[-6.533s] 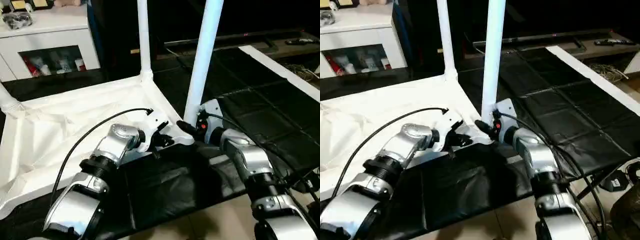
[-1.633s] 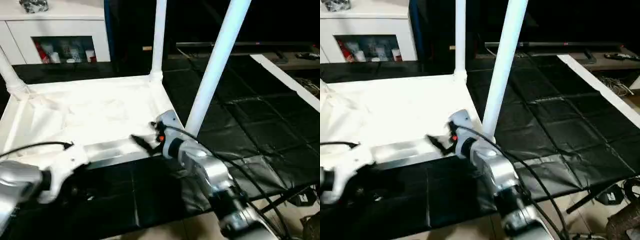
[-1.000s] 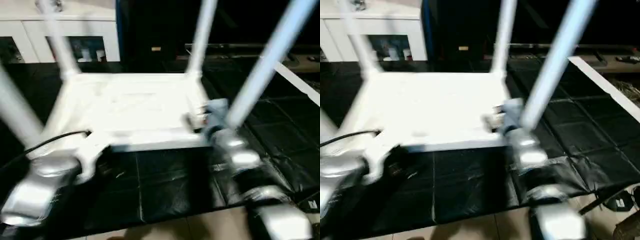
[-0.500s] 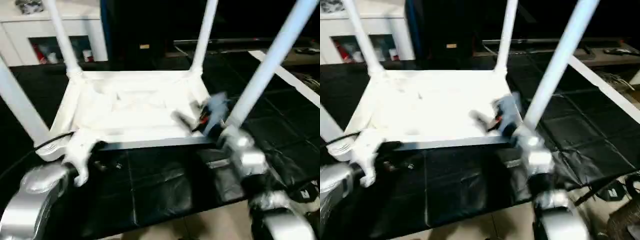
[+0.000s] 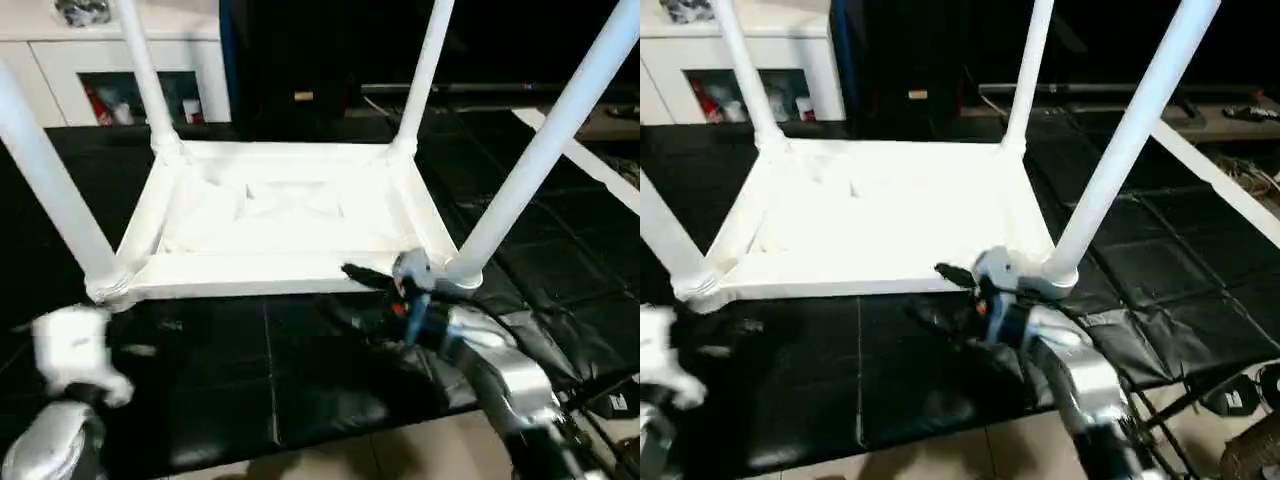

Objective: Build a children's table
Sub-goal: Rotate table base

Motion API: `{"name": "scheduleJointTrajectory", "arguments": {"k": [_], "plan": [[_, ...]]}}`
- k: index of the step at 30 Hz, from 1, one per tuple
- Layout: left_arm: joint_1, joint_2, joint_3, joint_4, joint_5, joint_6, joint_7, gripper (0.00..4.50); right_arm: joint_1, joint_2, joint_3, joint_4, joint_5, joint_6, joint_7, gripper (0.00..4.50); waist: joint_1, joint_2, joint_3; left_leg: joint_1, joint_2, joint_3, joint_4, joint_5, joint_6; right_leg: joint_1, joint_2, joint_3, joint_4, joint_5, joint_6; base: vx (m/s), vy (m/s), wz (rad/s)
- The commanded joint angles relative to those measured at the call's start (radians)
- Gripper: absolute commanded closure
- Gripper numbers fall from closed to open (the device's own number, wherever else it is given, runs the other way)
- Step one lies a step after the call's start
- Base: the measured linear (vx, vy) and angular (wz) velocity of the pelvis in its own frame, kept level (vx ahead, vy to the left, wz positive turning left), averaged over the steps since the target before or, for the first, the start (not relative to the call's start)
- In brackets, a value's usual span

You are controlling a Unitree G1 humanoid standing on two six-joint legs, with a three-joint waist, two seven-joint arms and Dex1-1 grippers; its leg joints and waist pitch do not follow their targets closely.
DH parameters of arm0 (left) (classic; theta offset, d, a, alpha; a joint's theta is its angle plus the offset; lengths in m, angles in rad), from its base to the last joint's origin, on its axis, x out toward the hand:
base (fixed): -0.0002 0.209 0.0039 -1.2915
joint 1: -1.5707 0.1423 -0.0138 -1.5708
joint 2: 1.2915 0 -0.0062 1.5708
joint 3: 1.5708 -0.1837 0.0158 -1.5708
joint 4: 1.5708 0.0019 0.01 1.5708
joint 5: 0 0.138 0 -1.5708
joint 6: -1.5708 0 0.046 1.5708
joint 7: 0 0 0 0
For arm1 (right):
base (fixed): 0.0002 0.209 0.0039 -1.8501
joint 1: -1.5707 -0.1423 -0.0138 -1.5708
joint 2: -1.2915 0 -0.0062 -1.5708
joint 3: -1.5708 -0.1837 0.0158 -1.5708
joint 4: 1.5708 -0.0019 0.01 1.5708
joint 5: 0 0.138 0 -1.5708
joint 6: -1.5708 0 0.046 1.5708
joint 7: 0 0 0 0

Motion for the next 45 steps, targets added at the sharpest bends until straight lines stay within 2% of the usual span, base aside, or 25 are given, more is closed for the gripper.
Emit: {"name": "scheduleJointTrajectory", "arguments": {"k": [1,2,3,4,7,13,14,15,16,20,23,25,28,30,31,33,34,35,37,38,40,41,43,44,45], "plan": [[-0.03,-0.003,0.039,0.011,0.01,-0.021,0.053,0.03,-0.001,-0.019,0.01,-0.026,-0.009,0.025,-0.004,0.0,0.002,0.019,-0.047,-0.007,0.007,0.002,-0.082,-0.334,0.038,0.044,-0.042,0.041,-0.11,-0.495,-0.032,0.0,0.0,0.0],[-0.064,0.009,0.059,0.021,-0.003,-0.022,0.069,0.03,0.0,-0.03,0.023,-0.025,-0.031,0.037,-0.009,0.0,0.004,0.016,-0.047,-0.005,0.007,0.002,-0.082,-0.332,0.037,0.042,-0.042,0.041,-0.113,-0.495,-0.032,0.0,0.0,0.0],[-0.074,0.015,0.062,0.026,-0.009,-0.025,0.069,0.03,0.0,-0.035,0.028,-0.027,-0.039,0.044,-0.011,0.0,0.005,0.02,-0.045,-0.001,0.008,0.001,-0.083,-0.336,0.035,0.038,-0.041,0.042,-0.113,-0.488,-0.04,0.0,0.0,0.0],[-0.096,0.031,0.062,0.043,-0.02,-0.026,0.056,0.03,-0.003,-0.039,0.033,-0.019,-0.046,0.061,-0.014,0.0,0.005,0.016,-0.045,-0.003,0.008,0.0,-0.083,-0.334,0.035,0.041,-0.042,0.041,-0.112,-0.486,-0.042,0.0,0.0,0.0],[-0.157,0.066,0.053,0.097,-0.034,-0.031,0.029,0.03,-0.011,-0.042,0.041,-0.001,-0.056,0.086,-0.019,0.0,0.01,0.019,-0.05,-0.004,0.008,-0.002,-0.085,-0.313,0.029,0.045,-0.043,0.044,-0.105,-0.447,-0.05,0.0,0.0,0.0],[-0.283,0.142,0.022,0.225,-0.059,-0.011,-0.047,0.03,-0.035,-0.031,0.044,0.042,-0.101,0.101,-0.083,0.0,0.014,0.02,-0.061,-0.006,0.012,-0.001,-0.082,-0.218,0.01,0.056,-0.046,0.051,-0.073,-0.239,-0.122,0.0,0.0,0.0],[-0.307,0.161,0.013,0.252,-0.063,-0.004,-0.076,0.03,-0.037,-0.031,0.046,0.046,-0.108,0.101,-0.092,0.0,0.014,0.024,-0.061,-0.006,0.01,0.0,-0.081,-0.196,0.01,0.057,-0.045,0.051,-0.069,-0.202,-0.133,0.0,0.0,0.0],[-0.323,0.175,0.006,0.272,-0.069,0.0,-0.094,0.03,-0.039,-0.03,0.046,0.048,-0.115,0.103,-0.098,0.0,0.014,0.022,-0.061,-0.004,0.009,0.003,-0.08,-0.192,0.011,0.056,-0.044,0.052,-0.069,-0.192,-0.137,0.0,0.0,0.0],[-0.358,0.19,0.005,0.315,-0.081,0.02,-0.103,0.03,-0.045,-0.025,0.042,0.059,-0.122,0.11,-0.116,0.0,0.015,0.027,-0.063,-0.003,0.008,0.002,-0.079,-0.18,0.008,0.058,-0.046,0.052,-0.064,-0.17,-0.147,0.0,0.0,0.0],[-0.452,0.214,0.021,0.417,-0.128,0.08,-0.111,0.03,-0.058,-0.014,0.039,0.084,-0.138,0.12,-0.147,0.0,0.018,0.027,-0.062,0.0,0.007,0.005,-0.08,-0.199,-0.008,0.061,-0.049,0.052,-0.063,-0.18,-0.164,0.0,0.0,0.0],[-0.519,0.234,0.029,0.489,-0.157,0.086,-0.146,0.03,-0.066,-0.008,0.043,0.105,-0.153,0.121,-0.167,0.0,0.019,0.024,-0.06,0.002,0.003,0.007,-0.08,-0.217,-0.009,0.059,-0.05,0.052,-0.072,-0.233,-0.149,0.0,0.0,0.0],[-0.559,0.255,0.019,0.519,-0.212,0.102,-0.247,0.03,-0.079,-0.002,0.041,0.139,-0.174,0.125,-0.205,0.0,0.021,0.027,-0.061,0.004,0.005,0.005,-0.082,-0.225,-0.018,0.058,-0.054,0.053,-0.071,-0.26,-0.147,0.0,0.0,0.0],[-0.527,0.31,-0.052,0.475,-0.246,0.115,-0.428,0.03,-0.091,0.003,0.035,0.17,-0.195,0.136,-0.245,0.0,0.021,0.031,-0.061,0.005,0.009,0.003,-0.085,-0.24,-0.028,0.057,-0.055,0.053,-0.071,-0.272,-0.149,0.0,0.0,0.0],[-0.477,0.363,-0.097,0.425,-0.299,0.168,-0.571,0.03,-0.098,0.012,0.025,0.185,-0.199,0.15,-0.272,0.0,0.023,0.032,-0.06,0.009,0.012,0.004,-0.086,-0.25,-0.035,0.054,-0.057,0.055,-0.07,-0.269,-0.159,0.0,0.0,0.0],[-0.443,0.393,-0.117,0.391,-0.328,0.203,-0.639,0.03,-0.101,0.015,0.023,0.193,-0.204,0.144,-0.285,0.0,0.02,0.035,-0.058,0.005,0.013,0.003,-0.089,-0.256,-0.038,0.056,-0.056,0.055,-0.066,-0.268,-0.163,0.0,0.0,0.0],[-0.395,0.44,-0.143,0.338,-0.377,0.267,-0.726,0.03,-0.108,0.02,0.022,0.207,-0.217,0.13,-0.301,0.0,0.018,0.037,-0.055,0.011,0.013,0.006,-0.09,-0.288,-0.041,0.05,-0.052,0.055,-0.069,-0.277,-0.172,0.0,0.0,0.0],[-0.385,0.451,-0.148,0.326,-0.39,0.284,-0.745,0.03,-0.11,0.021,0.022,0.211,-0.219,0.126,-0.305,0.0,0.014,0.034,-0.053,0.006,0.012,0.004,-0.092,-0.3,-0.043,0.056,-0.055,0.056,-0.066,-0.293,-0.173,0.0,0.0,0.0],[-0.357,0.477,-0.166,0.284,-0.424,0.332,-0.784,0.03,-0.117,0.027,0.021,0.226,-0.223,0.116,-0.313,0.0,0.012,0.027,-0.049,0.011,0.012,0.007,-0.094,-0.326,-0.04,0.051,-0.052,0.055,-0.073,-0.337,-0.163,0.0,0.0,0.0],[-0.327,0.503,-0.189,0.233,-0.456,0.374,-0.818,0.03,-0.131,0.035,0.019,0.249,-0.226,0.102,-0.322,0.0,0.012,0.03,-0.049,0.012,0.012,0.005,-0.093,-0.338,-0.041,0.051,-0.057,0.057,-0.074,-0.376,-0.158,0.0,0.0,0.0],[-0.304,0.52,-0.212,0.182,-0.483,0.403,-0.84,0.03,-0.146,0.043,0.021,0.273,-0.231,0.087,-0.327,0.0,0.009,0.019,-0.046,0.009,0.011,0.004,-0.095,-0.342,-0.037,0.051,-0.057,0.057,-0.076,-0.411,-0.148,0.0,0.0,0.0],[-0.292,0.52,-0.236,0.136,-0.502,0.421,-0.841,0.03,-0.163,0.053,0.025,0.296,-0.236,0.072,-0.328,0.0,0.003,0.021,-0.04,0.014,0.009,0.004,-0.095,-0.374,-0.033,0.047,-0.055,0.056,-0.087,-0.483,-0.126,0.0,0.0,0.0],[-0.281,0.509,-0.277,0.067,-0.523,0.445,-0.832,0.03,-0.189,0.069,0.033,0.329,-0.244,0.052,-0.331,0.0,0.002,0.012,-0.042,0.016,0.011,0.003,-0.094,-0.371,-0.034,0.045,-0.059,0.056,-0.088,-0.509,-0.119,0.0,0.0,0.0],[-0.28,0.5,-0.296,0.034,-0.541,0.462,-0.83,0.03,-0.204,0.079,0.039,0.347,-0.249,0.041,-0.331,0.0,-0.004,0.016,-0.041,0.012,0.011,0.003,-0.094,-0.36,-0.035,0.046,-0.058,0.057,-0.089,-0.513,-0.111,0.0,0.0,0.0],[-0.284,0.482,-0.315,0.001,-0.56,0.482,-0.821,0.03,-0.221,0.092,0.047,0.368,-0.255,0.03,-0.328,0.0,-0.005,0.009,-0.042,0.013,0.009,0.003,-0.093,-0.355,-0.032,0.046,-0.058,0.056,-0.089,-0.524,-0.104,0.0,0.0,0.0],[-0.295,0.454,-0.336,-0.024,-0.574,0.5,-0.799,0.03,-0.237,0.105,0.057,0.387,-0.261,0.018,-0.322,0.0,-0.011,-0.002,-0.043,0.005,0.01,0.004,-0.093,-0.336,-0.032,0.051,-0.056,0.055,-0.089,-0.514,-0.098,0.0,0.0,0.0]]}}
